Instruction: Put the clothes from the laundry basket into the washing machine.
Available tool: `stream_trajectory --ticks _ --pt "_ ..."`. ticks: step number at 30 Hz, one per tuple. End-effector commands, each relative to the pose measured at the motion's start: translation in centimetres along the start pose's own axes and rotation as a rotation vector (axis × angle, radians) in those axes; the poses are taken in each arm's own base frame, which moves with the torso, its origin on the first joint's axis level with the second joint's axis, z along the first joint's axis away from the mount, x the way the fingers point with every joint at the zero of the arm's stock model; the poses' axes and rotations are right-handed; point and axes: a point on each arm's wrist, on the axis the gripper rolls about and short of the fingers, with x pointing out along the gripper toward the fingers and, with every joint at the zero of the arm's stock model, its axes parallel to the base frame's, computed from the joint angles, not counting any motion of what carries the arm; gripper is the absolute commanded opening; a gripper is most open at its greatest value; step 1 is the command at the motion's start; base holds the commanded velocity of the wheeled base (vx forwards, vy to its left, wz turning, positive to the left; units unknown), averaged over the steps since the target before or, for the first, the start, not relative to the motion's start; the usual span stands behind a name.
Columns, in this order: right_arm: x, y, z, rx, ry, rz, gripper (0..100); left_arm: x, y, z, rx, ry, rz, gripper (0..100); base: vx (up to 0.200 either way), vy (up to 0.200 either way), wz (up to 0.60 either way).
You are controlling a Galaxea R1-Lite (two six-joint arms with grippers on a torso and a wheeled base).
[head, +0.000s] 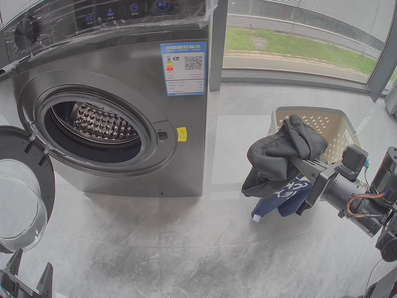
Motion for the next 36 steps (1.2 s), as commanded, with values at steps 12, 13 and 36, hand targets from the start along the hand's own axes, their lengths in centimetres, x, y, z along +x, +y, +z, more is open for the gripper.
stream_trajectory --ticks 12,13,36 --pt "0.1 -0.04 0.09 0.001 -0.004 -0.003 0 -0.02 0.03 -0.48 0.0 -0.003 0.0 100 -0.133 0.0 0.0" --pt "0.1 -0.04 0.09 0.001 -0.004 -0.003 0 -0.02 0.03 -0.48 0.0 -0.003 0.0 100 -0.2 0.0 0.0" --pt "0.15 -0.16 0.19 0.001 -0.008 -0.008 0 -0.02 0.03 -0.48 0.0 -0.003 0.0 100 -0.078 0.07 0.0"
